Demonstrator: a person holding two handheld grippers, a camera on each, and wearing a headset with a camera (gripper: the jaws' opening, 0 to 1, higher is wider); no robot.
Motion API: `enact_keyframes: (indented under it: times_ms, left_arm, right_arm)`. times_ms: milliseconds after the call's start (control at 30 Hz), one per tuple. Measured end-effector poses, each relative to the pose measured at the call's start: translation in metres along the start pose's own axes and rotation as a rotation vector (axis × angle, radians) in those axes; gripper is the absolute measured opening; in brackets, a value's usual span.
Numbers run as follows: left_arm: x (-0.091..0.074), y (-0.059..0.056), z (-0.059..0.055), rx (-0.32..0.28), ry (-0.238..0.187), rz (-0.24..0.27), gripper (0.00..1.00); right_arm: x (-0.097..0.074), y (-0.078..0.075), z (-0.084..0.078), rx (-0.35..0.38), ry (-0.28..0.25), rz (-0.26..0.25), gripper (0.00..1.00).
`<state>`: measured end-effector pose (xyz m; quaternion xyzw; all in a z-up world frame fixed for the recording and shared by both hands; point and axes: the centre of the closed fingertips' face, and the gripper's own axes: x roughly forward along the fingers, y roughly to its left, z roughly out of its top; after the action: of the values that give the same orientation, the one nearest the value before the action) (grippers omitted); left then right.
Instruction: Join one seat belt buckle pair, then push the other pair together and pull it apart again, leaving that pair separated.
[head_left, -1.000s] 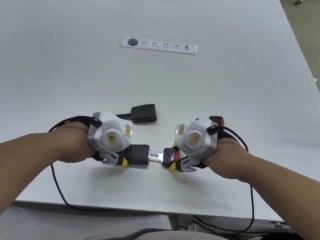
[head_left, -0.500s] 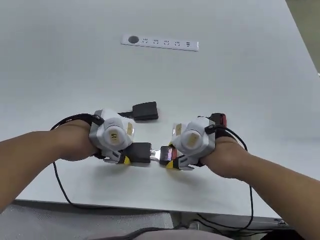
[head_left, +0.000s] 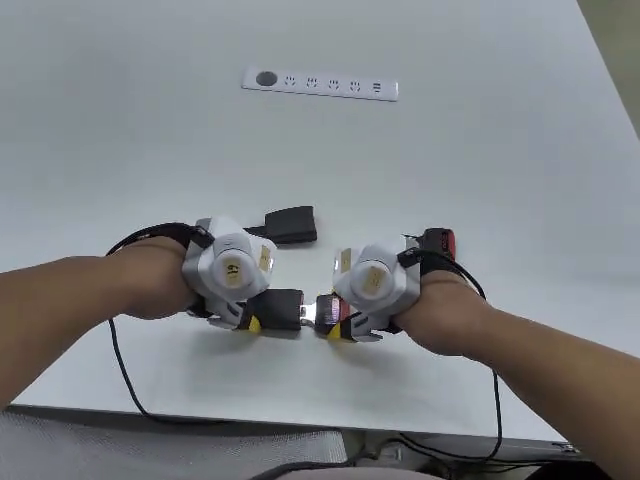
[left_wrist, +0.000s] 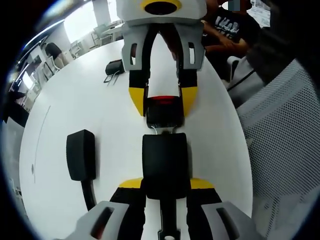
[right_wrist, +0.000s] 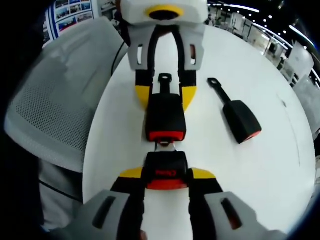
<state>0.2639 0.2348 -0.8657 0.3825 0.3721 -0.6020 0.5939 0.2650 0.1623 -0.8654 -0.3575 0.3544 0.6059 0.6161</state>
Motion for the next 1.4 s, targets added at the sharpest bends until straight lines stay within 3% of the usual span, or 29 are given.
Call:
enact_keyframes:
  times_ms: [267, 533, 667, 900, 1267, 1333, 1400]
  left_arm:
    - [0.0, 0.0, -0.001, 0.011, -0.009, -0.001, 0.31]
    - [0.0, 0.001, -0.001, 0.015, -0.008, -0.002, 0.31]
    - [0.0, 0.002, -0.002, -0.007, -0.015, 0.008, 0.31]
    - [0.0, 0.003, -0.001, -0.013, -0.043, 0.007, 0.31]
    - [0.0, 0.003, 0.0, -0.036, -0.031, 0.007, 0.31]
    - [0.0, 0.003, 0.0, -0.034, -0.022, 0.004, 0.31]
    - [0.0, 0.003, 0.0, -0.039, -0.018, 0.003, 0.31]
  right_arm:
    - [0.005, 0.001, 0.01, 0.019, -0.016, -0.005, 0.32]
    - [0.005, 0.001, 0.009, 0.016, -0.008, 0.0, 0.32]
    - [0.002, 0.002, 0.005, -0.031, -0.02, 0.01, 0.32]
    - [0.002, 0.001, 0.004, -0.023, -0.027, 0.013, 0.33]
    - [0.001, 0.0, 0.003, 0.018, -0.055, -0.002, 0.34]
    - [0.001, 0.001, 0.002, 0.018, -0.049, -0.003, 0.34]
    - [0.003, 0.001, -0.006, 0.009, -0.007, 0.002, 0.35]
